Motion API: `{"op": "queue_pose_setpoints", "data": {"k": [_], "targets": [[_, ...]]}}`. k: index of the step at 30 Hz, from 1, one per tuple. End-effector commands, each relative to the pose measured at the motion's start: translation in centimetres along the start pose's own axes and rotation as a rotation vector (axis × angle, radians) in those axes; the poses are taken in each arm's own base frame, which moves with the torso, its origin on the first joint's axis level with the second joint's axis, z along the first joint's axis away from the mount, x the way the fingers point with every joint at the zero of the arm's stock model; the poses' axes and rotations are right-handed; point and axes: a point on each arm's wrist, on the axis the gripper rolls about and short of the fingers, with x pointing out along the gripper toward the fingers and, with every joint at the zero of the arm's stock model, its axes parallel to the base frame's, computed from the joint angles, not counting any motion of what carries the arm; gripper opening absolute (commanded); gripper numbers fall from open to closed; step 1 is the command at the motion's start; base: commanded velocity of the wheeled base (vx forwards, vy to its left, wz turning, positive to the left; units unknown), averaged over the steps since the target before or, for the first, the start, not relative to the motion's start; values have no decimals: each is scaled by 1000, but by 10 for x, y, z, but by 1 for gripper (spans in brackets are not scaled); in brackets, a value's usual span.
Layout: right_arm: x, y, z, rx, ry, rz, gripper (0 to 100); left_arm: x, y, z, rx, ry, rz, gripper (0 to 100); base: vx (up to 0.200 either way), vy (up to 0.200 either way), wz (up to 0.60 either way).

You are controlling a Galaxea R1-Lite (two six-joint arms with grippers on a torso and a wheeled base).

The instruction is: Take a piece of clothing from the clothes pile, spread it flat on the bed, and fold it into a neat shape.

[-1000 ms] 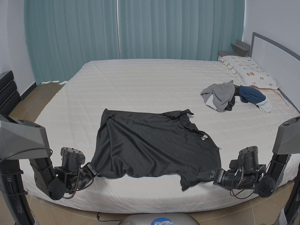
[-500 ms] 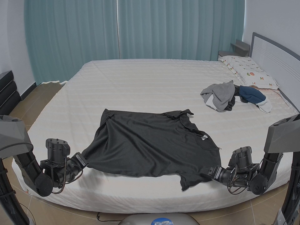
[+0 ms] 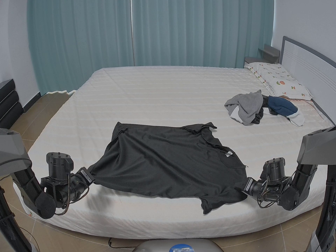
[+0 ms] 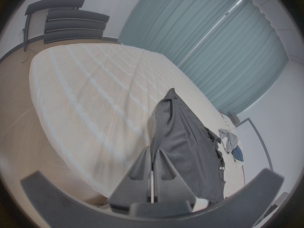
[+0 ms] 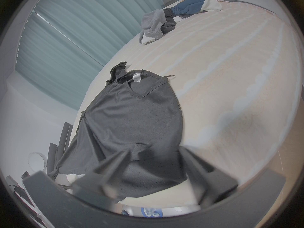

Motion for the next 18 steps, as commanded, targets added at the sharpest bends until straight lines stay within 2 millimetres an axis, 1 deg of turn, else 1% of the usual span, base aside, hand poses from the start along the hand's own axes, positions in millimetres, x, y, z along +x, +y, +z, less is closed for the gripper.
{"op": "queue_pose_setpoints", "data": {"k": [1, 2, 3, 4, 5, 9, 10, 12, 15, 18], "targets": [[-1, 13, 17, -2, -63, 55, 0, 1, 1, 2, -1, -5, 4, 0, 0, 0, 0], [-5, 19, 29, 0, -101, 84, 0, 2, 2, 3, -4, -10, 7, 0, 0, 0, 0], [-6, 23, 34, 1, -118, 95, 0, 3, 3, 4, -5, -14, 9, 0, 0, 0, 0], [-6, 23, 34, 1, -118, 95, 0, 3, 3, 4, -5, -14, 9, 0, 0, 0, 0], [-3, 31, 48, 3, -139, 104, 0, 5, 5, 9, -13, -29, 12, 0, 0, 0, 0], [7, 40, 67, 12, -150, 99, 0, 6, 7, 15, -20, -49, 15, 0, 0, 0, 0], [15, 44, 76, 13, -156, 106, 0, 7, 7, 18, -25, -57, 17, 0, 0, 0, 0], [26, 48, 81, 13, -157, 109, 0, 10, 9, 20, -34, -66, 16, 0, 0, 0, 0], [46, 52, 80, 6, -135, 105, 0, 14, 10, 22, -45, -91, 4, 0, 0, 0, 0], [61, 59, 78, -5, -126, 113, 0, 18, 11, 22, -47, -108, -11, 0, 0, 0, 0]]}}
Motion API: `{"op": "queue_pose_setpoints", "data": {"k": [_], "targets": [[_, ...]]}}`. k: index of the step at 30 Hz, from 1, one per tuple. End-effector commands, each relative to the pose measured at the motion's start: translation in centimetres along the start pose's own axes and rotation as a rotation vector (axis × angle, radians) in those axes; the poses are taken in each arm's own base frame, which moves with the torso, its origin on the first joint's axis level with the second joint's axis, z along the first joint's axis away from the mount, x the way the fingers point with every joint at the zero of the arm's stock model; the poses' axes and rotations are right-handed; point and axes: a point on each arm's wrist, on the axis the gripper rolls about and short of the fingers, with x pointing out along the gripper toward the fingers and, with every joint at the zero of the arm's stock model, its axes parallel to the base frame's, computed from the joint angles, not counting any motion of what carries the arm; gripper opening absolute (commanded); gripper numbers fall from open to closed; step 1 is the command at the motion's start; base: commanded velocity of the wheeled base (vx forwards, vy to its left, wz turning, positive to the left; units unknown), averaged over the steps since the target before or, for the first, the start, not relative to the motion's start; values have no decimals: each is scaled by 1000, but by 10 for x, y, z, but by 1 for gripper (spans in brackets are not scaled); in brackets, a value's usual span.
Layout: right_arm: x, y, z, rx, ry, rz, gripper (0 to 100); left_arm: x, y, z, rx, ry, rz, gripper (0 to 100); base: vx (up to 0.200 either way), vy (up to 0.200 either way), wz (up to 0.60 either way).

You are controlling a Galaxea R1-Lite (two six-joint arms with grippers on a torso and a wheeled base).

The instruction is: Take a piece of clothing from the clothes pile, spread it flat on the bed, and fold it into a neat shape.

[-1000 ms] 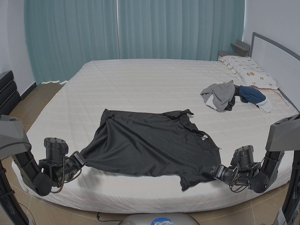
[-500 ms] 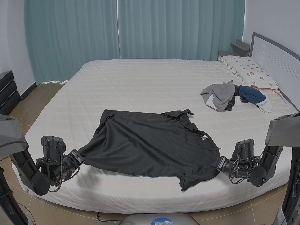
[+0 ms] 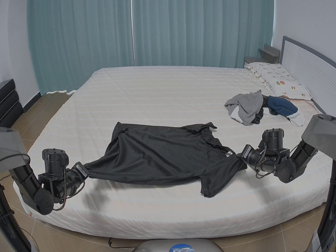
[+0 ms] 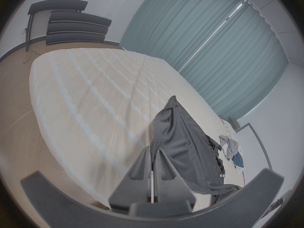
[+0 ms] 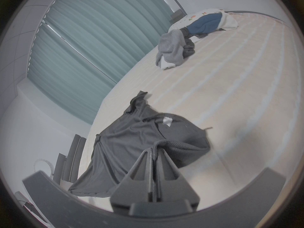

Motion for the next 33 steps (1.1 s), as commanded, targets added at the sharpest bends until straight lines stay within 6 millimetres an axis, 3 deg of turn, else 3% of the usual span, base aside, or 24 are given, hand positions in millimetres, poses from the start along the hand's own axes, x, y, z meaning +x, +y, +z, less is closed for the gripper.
{"op": "queue_pose_setpoints", "data": {"k": [1, 10, 11, 16, 24, 29, 33], "targets": [[38, 4, -5, -10, 26, -1, 0, 11, 6, 2, -17, -32, -3, 0, 0, 0, 0], [78, -7, -7, -1, 18, -7, 0, 19, 11, -3, -15, -24, 5, 0, 0, 0, 0], [81, -7, -6, 2, 13, -2, 100, 19, 11, -4, -15, -23, 6, 0, 0, 0, 0], [82, -10, -9, -11, -12, 22, 100, 19, 11, -4, -15, -22, 7, 0, 0, 0, 0], [29, -9, 3, -74, 9, 75, 100, 18, 11, -6, -12, -16, 8, 0, 0, 0, 0], [-1, -20, -19, -81, 133, 62, 100, 17, 10, -5, -11, -18, 2, 0, 0, 0, 0], [-7, -25, -34, -61, 191, 39, 100, 16, 10, -6, -11, -17, 1, 0, 0, 0, 0]]}}
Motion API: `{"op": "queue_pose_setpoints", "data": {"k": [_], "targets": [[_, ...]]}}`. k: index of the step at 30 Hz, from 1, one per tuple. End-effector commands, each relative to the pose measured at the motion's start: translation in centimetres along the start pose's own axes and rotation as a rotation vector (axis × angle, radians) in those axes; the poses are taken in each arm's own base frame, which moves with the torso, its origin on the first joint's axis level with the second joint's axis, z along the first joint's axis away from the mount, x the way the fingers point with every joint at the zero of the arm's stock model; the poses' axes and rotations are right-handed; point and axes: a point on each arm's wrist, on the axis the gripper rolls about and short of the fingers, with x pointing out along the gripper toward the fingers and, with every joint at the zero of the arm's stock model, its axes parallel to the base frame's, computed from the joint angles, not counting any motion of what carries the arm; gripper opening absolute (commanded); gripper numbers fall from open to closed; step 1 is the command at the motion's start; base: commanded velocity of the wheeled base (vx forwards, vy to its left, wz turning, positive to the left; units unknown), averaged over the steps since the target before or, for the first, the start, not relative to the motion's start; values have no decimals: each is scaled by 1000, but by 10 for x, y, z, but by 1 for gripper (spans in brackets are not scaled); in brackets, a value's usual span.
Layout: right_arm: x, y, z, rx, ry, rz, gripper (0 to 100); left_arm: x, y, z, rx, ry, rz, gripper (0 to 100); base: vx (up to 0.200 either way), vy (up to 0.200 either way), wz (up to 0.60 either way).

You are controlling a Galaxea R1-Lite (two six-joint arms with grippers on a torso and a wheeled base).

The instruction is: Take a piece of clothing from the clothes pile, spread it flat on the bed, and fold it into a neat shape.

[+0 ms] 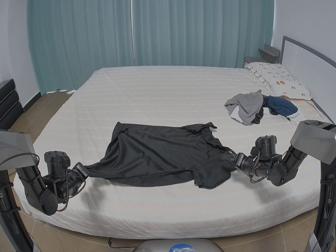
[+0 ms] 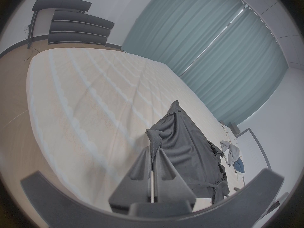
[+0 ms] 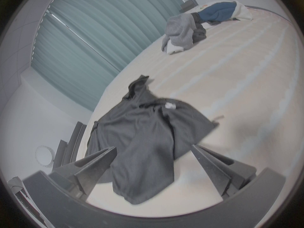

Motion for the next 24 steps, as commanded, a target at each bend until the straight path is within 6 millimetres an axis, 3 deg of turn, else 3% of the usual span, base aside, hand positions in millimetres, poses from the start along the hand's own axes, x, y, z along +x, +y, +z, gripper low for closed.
{"op": "queue_pose_setpoints", "data": {"k": [1, 8, 12, 16, 17, 24], "targets": [[-20, 4, -15, 14, 60, 3, 100, -2, -1, 0, 1, 1, -3, 0, 0, 0, 0], [-7, 13, -25, 108, 97, 24, 100, -1, -1, 0, 1, 0, -4, 0, 0, 0, 0], [14, 19, -37, 140, 134, 35, 100, -1, -1, 0, 1, 1, -3, 0, 0, 0, 0], [21, 21, -35, 138, 123, 30, 100, -1, 0, -1, 1, 3, -1, 0, 0, 0, 0], [22, 21, -36, 138, 126, 24, 0, -1, 0, -1, 1, 3, -1, 0, 0, 0, 0], [12, 20, -35, 146, 141, -48, 0, -1, 0, -1, 2, 4, 1, 0, 0, 0, 0]]}}
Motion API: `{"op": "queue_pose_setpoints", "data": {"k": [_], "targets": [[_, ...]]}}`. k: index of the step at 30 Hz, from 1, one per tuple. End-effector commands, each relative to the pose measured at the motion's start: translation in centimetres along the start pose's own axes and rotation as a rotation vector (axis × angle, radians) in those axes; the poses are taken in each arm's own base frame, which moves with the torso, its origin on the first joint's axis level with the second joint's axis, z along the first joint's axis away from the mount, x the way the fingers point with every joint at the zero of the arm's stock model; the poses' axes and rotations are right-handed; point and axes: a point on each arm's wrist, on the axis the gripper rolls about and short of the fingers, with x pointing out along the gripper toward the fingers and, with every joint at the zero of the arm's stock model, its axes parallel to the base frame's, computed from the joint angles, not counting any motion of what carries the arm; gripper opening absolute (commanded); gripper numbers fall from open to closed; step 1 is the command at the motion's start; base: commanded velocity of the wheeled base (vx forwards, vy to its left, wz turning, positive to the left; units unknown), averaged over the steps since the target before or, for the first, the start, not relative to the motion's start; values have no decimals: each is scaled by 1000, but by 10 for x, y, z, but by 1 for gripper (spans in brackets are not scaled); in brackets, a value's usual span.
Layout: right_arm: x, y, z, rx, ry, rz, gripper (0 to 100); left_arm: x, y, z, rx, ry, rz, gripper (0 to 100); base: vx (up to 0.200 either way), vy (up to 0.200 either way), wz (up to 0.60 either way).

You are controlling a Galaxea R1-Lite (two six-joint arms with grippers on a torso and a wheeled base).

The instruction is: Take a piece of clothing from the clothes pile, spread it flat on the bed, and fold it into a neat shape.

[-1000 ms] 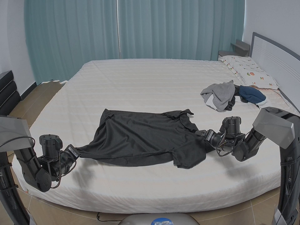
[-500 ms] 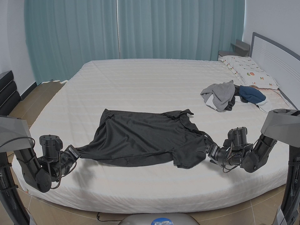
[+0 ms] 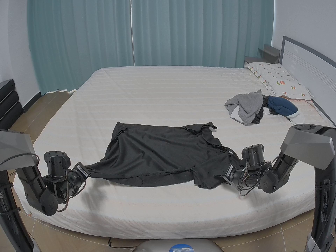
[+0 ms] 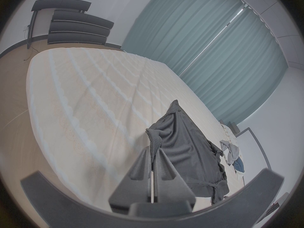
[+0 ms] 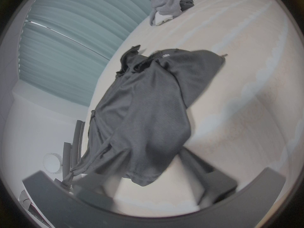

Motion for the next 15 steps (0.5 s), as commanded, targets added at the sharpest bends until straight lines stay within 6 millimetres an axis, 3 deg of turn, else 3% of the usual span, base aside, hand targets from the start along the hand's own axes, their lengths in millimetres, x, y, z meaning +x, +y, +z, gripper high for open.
{"op": "queue_pose_setpoints", "data": {"k": [1, 8, 15], "targets": [[-11, 3, 3, 4, -6, -6, 0, 0, 1, -1, 0, 2, 4, 0, 0, 0, 0], [-51, -1, 6, 23, -19, -17, 0, -1, 2, -1, 6, 5, 9, 0, 0, 0, 0], [-93, -16, -10, 0, 0, -61, 0, -3, 7, -5, 59, 30, 34, 0, 0, 0, 0]]}}
